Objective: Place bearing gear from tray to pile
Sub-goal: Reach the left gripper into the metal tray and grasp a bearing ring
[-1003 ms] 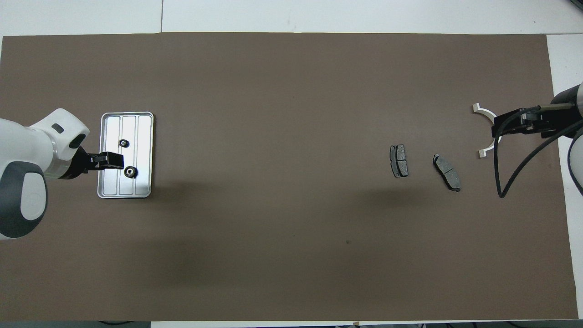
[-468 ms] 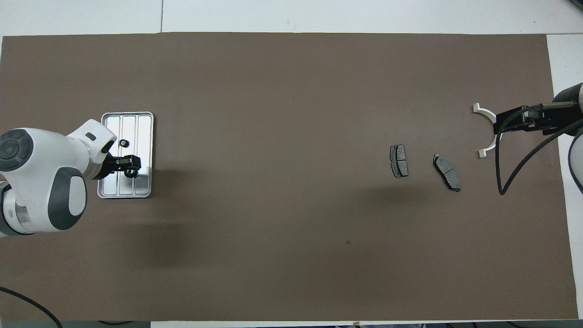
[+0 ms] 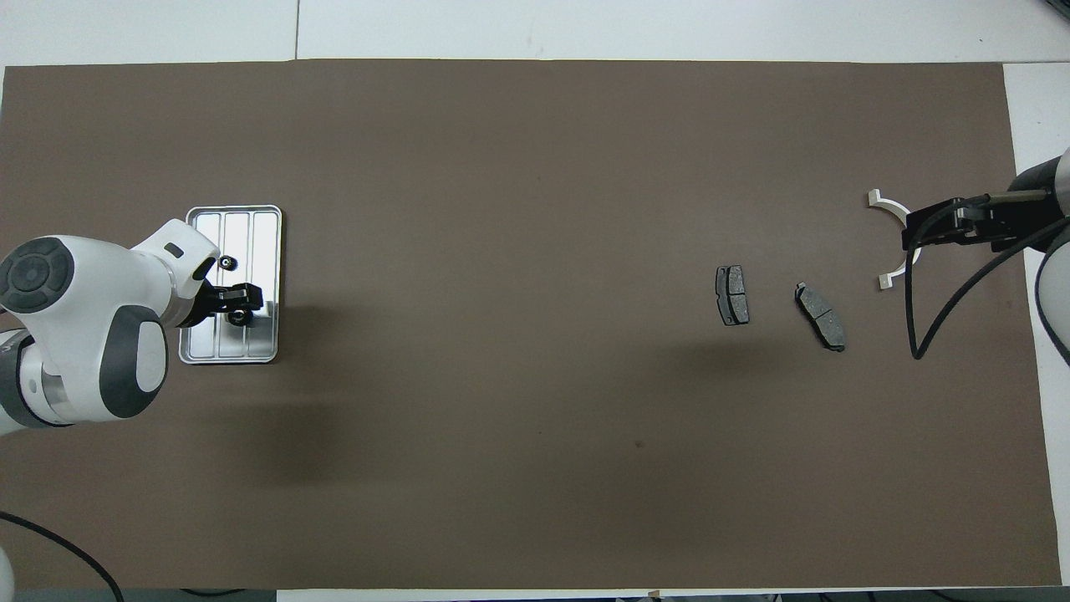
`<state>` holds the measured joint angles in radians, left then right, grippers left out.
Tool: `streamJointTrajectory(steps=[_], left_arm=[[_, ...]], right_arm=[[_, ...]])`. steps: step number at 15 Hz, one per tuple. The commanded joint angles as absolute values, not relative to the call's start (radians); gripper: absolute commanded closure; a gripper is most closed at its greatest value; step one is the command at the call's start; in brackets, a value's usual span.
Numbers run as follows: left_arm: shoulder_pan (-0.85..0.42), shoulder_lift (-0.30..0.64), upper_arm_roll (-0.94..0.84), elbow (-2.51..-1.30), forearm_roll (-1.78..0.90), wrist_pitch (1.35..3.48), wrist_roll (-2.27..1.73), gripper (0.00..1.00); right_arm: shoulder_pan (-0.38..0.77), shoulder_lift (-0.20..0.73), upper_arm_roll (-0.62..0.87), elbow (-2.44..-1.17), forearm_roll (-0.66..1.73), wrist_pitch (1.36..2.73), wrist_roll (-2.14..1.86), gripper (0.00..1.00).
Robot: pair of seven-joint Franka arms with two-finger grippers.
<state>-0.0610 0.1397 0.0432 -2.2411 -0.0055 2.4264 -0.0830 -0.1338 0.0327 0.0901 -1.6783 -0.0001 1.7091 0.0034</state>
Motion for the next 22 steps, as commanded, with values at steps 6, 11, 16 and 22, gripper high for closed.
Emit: streamJointTrajectory(steps=[6, 11, 16, 22], left_arm=[[-0.054, 0.16, 0.041, -2.24, 0.003, 2.444, -0.097, 0.31], [-0.054, 0.158, 0.041, -2.244, 0.003, 2.439, -0.097, 0.47], [-0.054, 0.155, 0.041, -2.243, 0.003, 2.422, -0.097, 0.74], [-0.141, 0.167, 0.037, -2.027, -0.002, 2.197, -0.254, 0.8]], right_arm=[[-0.152, 0.012, 0.097, -1.707, -0.003, 1.695, -0.049, 0.0], [-0.172, 0.008, 0.097, -1.713, 0.002, 1.692, -0.1, 0.0], [-0.169, 0.006, 0.098, -1.713, 0.002, 1.677, -0.106, 0.0], [-0.18, 0.002, 0.097, -1.709, 0.003, 1.658, -0.133, 0.0]])
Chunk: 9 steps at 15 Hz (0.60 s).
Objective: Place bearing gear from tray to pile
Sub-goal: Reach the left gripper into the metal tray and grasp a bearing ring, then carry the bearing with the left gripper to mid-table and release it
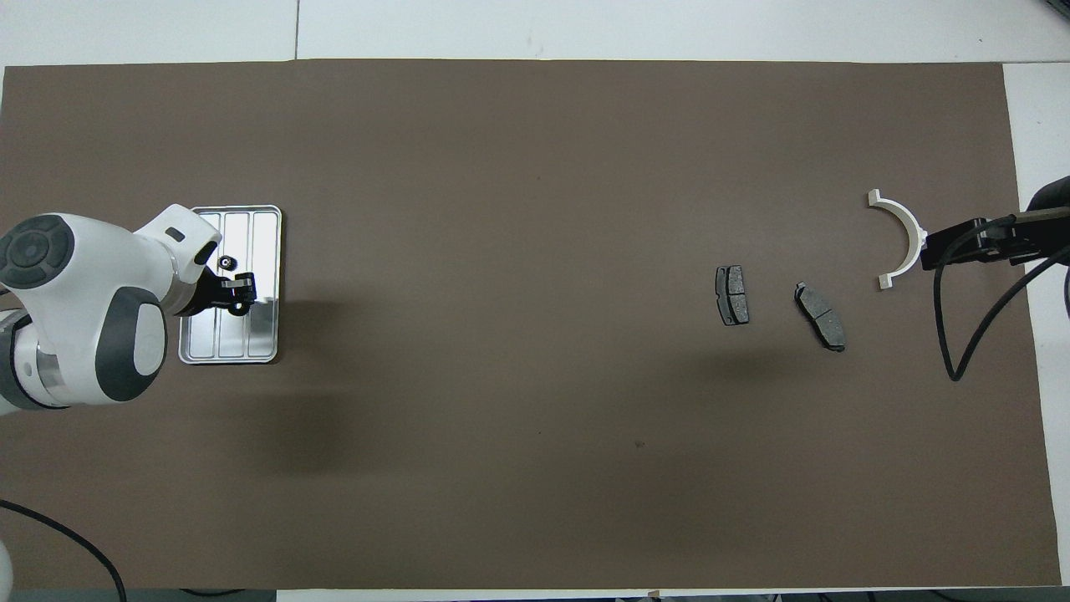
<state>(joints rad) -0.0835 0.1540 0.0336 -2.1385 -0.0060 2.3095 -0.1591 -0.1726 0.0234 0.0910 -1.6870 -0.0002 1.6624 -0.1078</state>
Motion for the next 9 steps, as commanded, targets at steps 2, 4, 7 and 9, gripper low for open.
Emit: streamJointTrajectory(steps=[2, 4, 7, 9], left_arm=[[-0.227, 0.185, 0.037, -1.942, -0.008, 2.123, -0.41, 0.8], [-0.308, 0.207, 0.037, -1.882, -0.024, 2.111, -0.555, 0.8], [-0.457, 0.236, 0.038, -1.816, -0.035, 2.097, -0.736, 0.8], [-0.558, 0.309, 0.04, -1.751, -0.028, 2.095, -0.895, 0.8]], right_arm=[[-0.181, 0.002, 0.097, -1.71, 0.003, 1.658, -0.14, 0.0], [-0.173, 0.0, 0.097, -1.712, 0.003, 1.657, -0.137, 0.0], [-0.179, -0.003, 0.097, -1.71, 0.003, 1.637, -0.144, 0.0], [-0.192, -0.009, 0.097, -1.704, 0.008, 1.623, -0.187, 0.0]])
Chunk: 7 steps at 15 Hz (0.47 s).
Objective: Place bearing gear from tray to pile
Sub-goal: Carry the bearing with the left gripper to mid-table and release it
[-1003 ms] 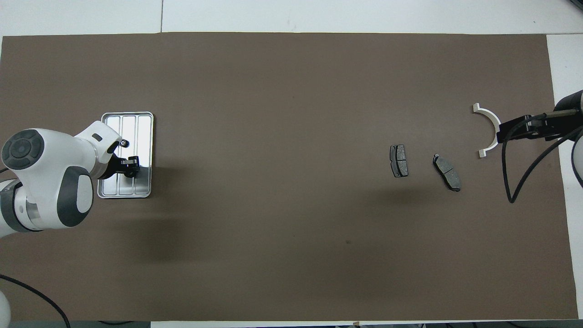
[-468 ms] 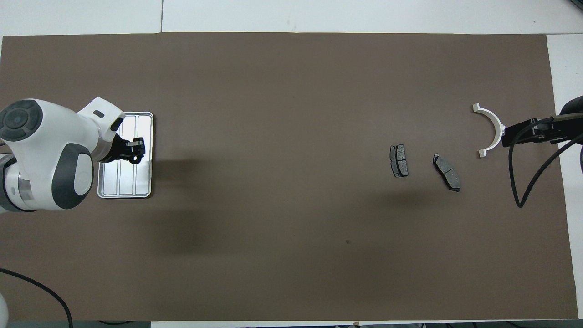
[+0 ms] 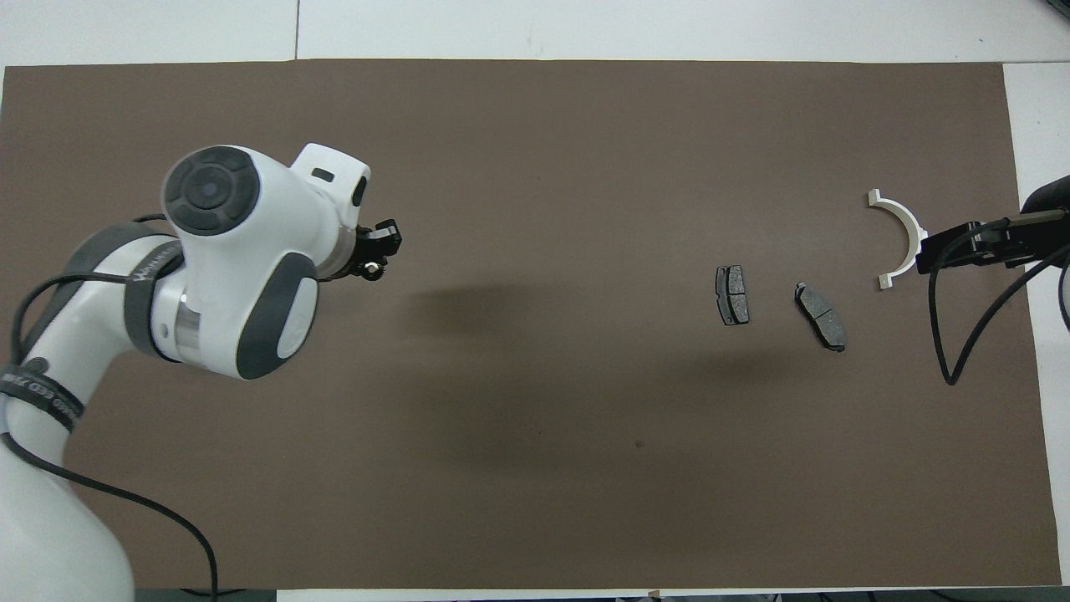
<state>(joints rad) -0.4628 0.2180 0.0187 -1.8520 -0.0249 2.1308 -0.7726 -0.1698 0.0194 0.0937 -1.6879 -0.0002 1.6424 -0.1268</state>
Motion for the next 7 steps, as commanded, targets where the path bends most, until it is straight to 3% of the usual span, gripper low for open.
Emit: streamJointTrajectory(steps=[1, 3, 7], left_arm=[[-0.607, 0.386, 0.043, -1.693, -0.028, 2.095, -0.957, 0.8], [-0.632, 0.461, 0.043, -1.643, -0.026, 2.141, -1.066, 0.8], [-0.661, 0.453, 0.043, -1.724, -0.025, 2.207, -1.074, 0.8]], right_arm=[[-0.196, -0.011, 0.097, -1.706, 0.009, 1.62, -0.201, 0.0], [-0.195, -0.012, 0.097, -1.704, 0.011, 1.603, -0.212, 0.0], [-0.186, -0.023, 0.097, -1.704, 0.012, 1.565, -0.252, 0.0]])
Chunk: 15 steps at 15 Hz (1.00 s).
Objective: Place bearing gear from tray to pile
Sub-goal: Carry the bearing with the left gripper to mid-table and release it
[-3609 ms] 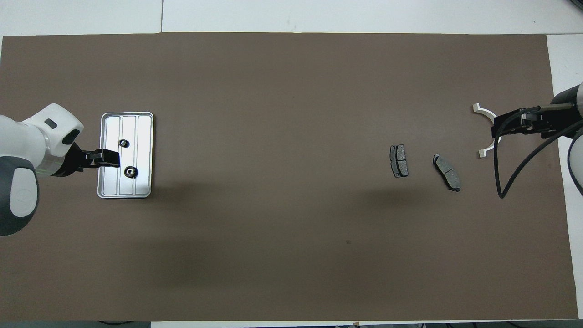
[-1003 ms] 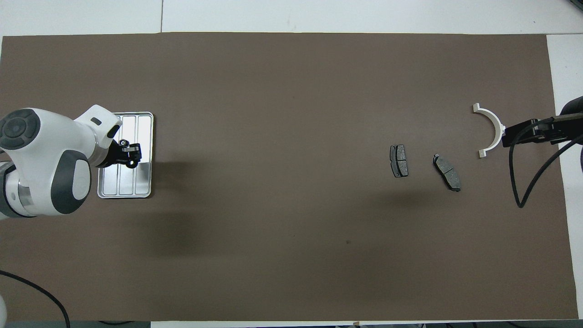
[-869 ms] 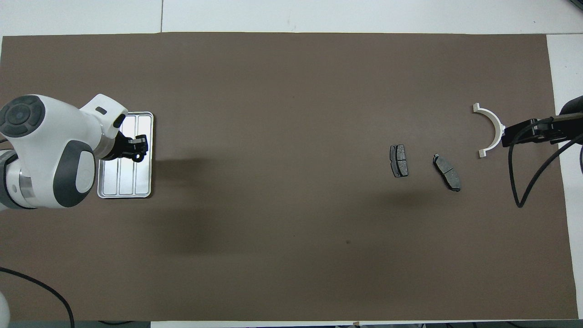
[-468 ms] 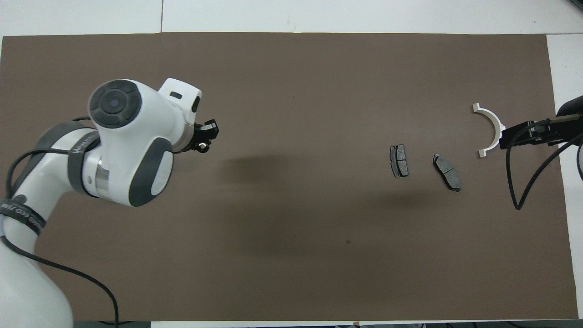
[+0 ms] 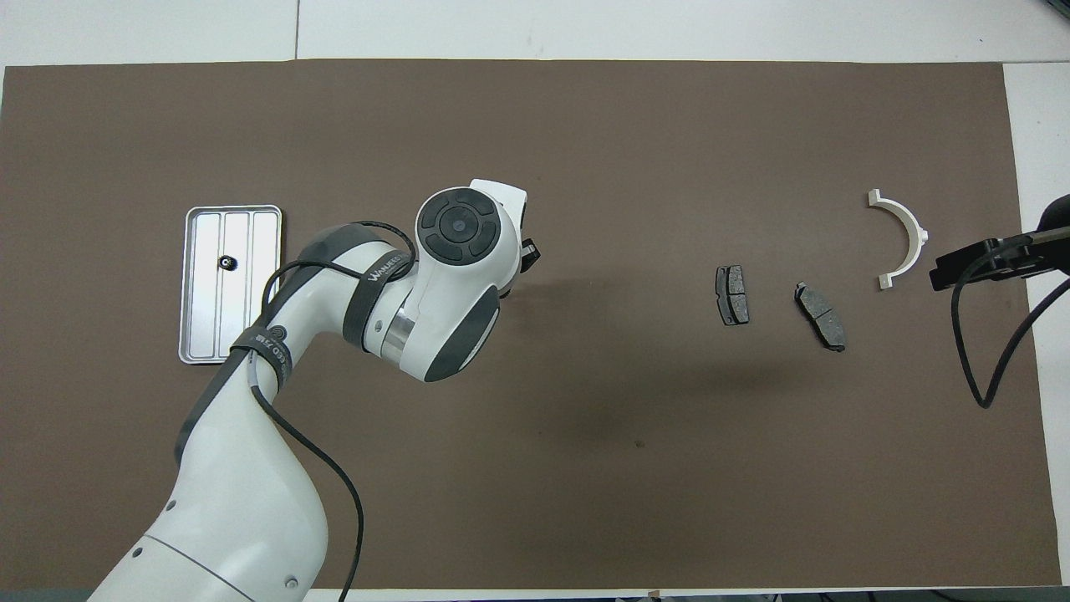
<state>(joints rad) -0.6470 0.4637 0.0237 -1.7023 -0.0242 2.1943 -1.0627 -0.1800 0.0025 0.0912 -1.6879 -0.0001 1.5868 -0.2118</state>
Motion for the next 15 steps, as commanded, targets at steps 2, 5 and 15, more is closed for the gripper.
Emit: streamJointTrajectory(steps=[2, 5, 15], left_arm=[[-0.661, 0.451, 0.041, -1.741, -0.022, 2.22, -1.074, 0.8], [-0.663, 0.445, 0.041, -1.784, -0.021, 2.252, -1.075, 0.8], [-0.66, 0.428, 0.046, -1.784, 0.006, 2.189, -1.066, 0.0]], right_arm=[[-0.183, -0.025, 0.103, -1.703, 0.014, 1.549, -0.252, 0.0], [-0.155, -0.029, 0.106, -1.706, 0.014, 1.551, -0.249, 0.0], [-0.114, -0.032, 0.104, -1.701, 0.02, 1.539, -0.195, 0.0]])
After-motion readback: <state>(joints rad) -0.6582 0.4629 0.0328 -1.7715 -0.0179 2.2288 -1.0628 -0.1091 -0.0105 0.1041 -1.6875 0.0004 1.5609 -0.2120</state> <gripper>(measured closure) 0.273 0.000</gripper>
